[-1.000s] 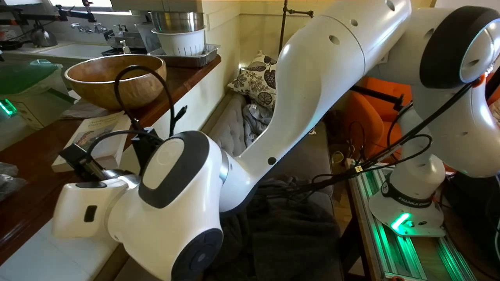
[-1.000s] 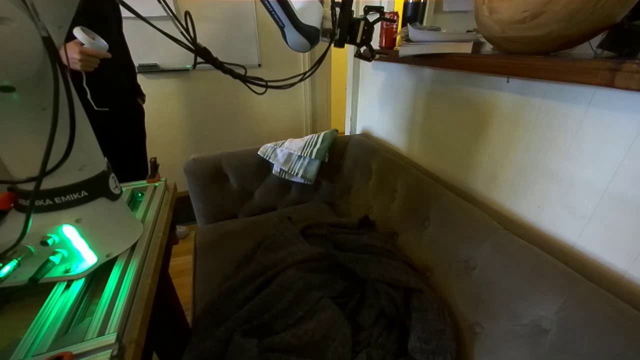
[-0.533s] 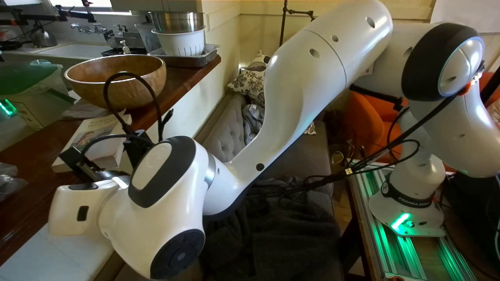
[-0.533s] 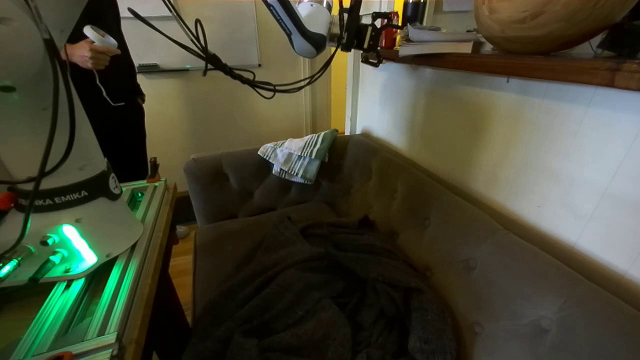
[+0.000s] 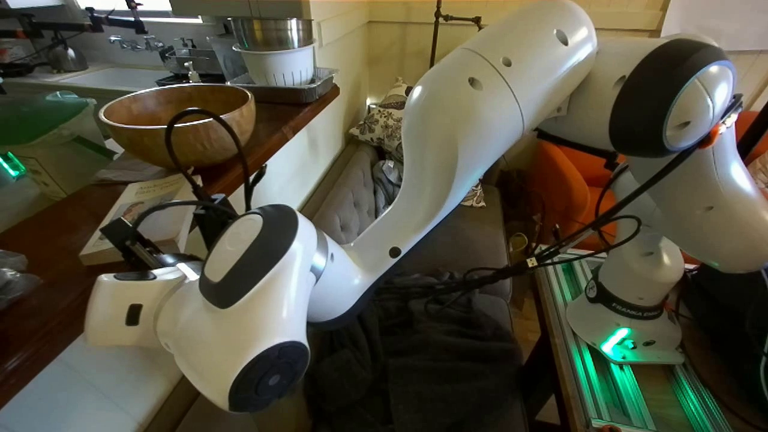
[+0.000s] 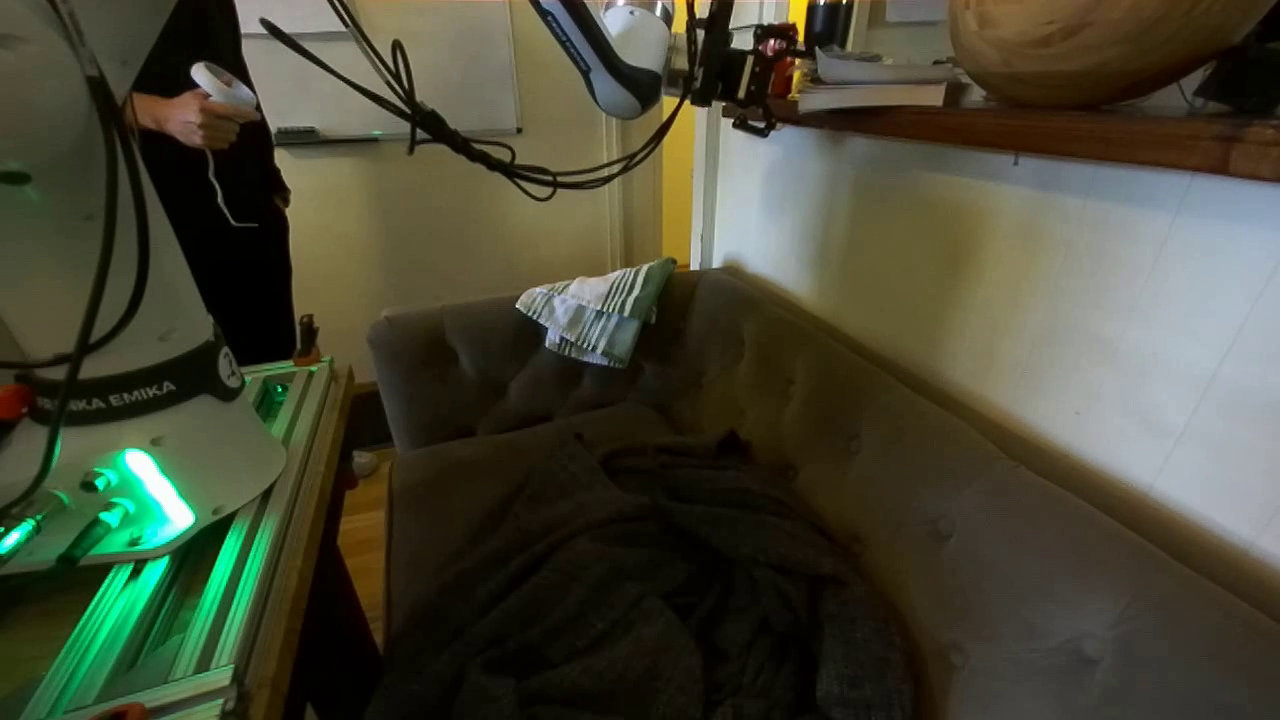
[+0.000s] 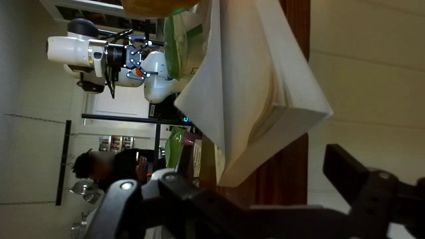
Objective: Place the book on the arm rest
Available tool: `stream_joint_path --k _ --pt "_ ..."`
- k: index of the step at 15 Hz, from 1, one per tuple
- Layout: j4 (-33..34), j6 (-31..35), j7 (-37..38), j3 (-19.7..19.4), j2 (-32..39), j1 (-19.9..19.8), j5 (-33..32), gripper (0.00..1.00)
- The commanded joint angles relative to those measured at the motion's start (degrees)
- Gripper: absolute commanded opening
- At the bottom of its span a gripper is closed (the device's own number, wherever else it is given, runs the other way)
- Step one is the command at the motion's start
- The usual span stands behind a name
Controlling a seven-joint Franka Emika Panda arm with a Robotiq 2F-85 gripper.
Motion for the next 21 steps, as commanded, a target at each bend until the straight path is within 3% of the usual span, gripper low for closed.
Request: stream_joint_path --k 1,12,13,15,21 --pt "2.59 0.16 -1.47 -0.67 1.63 0.17 1.69 1.0" --pt "7.22 -1.32 -5.77 -2.54 3.99 -0.18 6.98 1.0" --pt "7.39 -1.38 -6.37 -2.77 4.07 -0.2 7.55 0.75" --pt "7.48 -1.48 -7.05 -3.15 4.07 -0.11 7.88 0.68" --pt "3.23 -3.1 -7.15 -3.51 0.72 0.89 8.47 0.26"
